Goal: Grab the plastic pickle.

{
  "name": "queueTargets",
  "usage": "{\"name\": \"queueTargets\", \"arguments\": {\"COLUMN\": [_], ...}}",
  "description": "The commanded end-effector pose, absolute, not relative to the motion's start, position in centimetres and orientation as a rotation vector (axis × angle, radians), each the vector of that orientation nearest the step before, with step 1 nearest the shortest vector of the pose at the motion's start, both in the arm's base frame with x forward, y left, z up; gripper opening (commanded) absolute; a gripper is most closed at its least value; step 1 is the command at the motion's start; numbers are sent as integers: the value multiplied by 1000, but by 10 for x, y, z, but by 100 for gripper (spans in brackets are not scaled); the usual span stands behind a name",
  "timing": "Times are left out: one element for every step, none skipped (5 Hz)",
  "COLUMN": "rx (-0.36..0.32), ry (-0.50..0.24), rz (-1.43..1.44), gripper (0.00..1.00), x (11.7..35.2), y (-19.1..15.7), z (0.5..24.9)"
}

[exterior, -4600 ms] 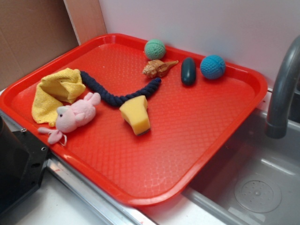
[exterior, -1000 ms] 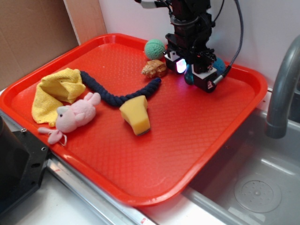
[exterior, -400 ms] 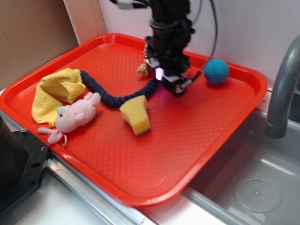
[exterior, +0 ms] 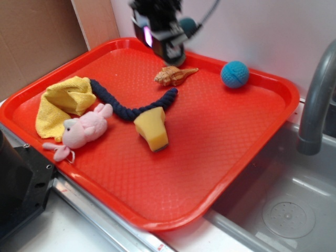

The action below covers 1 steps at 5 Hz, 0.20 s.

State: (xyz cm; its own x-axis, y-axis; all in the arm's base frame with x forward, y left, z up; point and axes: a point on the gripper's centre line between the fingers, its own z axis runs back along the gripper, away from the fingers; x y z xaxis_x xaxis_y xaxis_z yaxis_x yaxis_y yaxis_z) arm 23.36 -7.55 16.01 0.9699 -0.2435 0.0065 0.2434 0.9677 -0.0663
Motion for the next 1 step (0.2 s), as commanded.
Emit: {"name": "queueTargets", "arguments": {"rx": [9], "ry": [-120], "rz": [-255], "gripper": [0], "x": [205], "y": [-79], "z": [239]}}
